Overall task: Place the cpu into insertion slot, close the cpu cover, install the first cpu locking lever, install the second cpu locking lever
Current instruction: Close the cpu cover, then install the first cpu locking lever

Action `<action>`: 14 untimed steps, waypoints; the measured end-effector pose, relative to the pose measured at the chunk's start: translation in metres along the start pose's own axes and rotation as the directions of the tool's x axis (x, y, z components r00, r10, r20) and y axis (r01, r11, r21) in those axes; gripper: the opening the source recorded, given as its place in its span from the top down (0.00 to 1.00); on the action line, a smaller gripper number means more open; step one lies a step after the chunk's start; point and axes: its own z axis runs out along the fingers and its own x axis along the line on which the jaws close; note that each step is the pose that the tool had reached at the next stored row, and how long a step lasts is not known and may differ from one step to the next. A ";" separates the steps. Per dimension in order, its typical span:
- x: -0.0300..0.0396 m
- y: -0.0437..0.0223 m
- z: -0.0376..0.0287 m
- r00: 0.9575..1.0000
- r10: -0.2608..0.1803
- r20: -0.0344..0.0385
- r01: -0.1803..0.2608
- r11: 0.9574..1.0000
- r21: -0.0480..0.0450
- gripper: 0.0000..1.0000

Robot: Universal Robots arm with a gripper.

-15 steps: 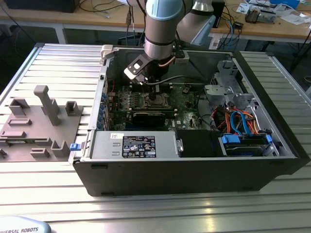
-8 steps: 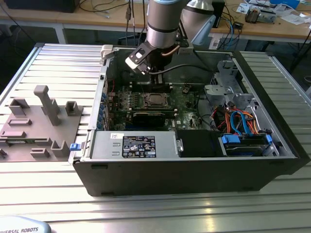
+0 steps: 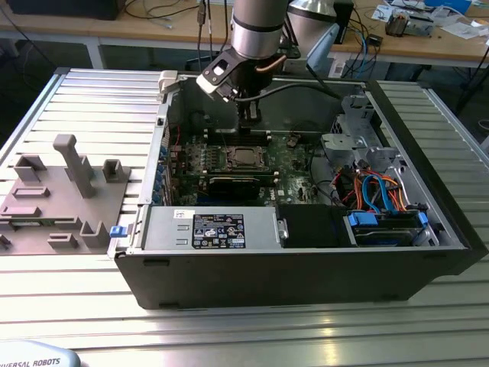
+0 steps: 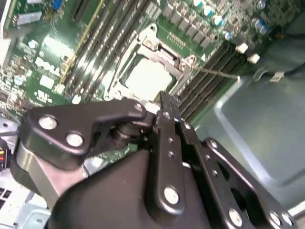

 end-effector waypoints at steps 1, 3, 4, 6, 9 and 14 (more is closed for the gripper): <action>0.0000 0.0000 -0.0001 1.000 0.000 0.000 0.000 1.000 0.000 0.89; 0.0000 0.0000 0.0000 1.000 0.000 -0.001 0.000 1.000 0.000 0.89; 0.0000 0.0000 -0.0001 1.000 0.000 -0.001 0.000 1.000 0.000 0.89; 0.0000 0.0000 -0.0001 1.000 0.000 -0.002 0.000 1.000 0.000 0.89; -0.0001 -0.0001 0.0000 1.000 -0.013 -0.002 0.013 1.000 0.001 0.89; -0.0001 -0.0002 -0.0001 0.998 -0.058 -0.001 0.058 0.998 0.003 0.89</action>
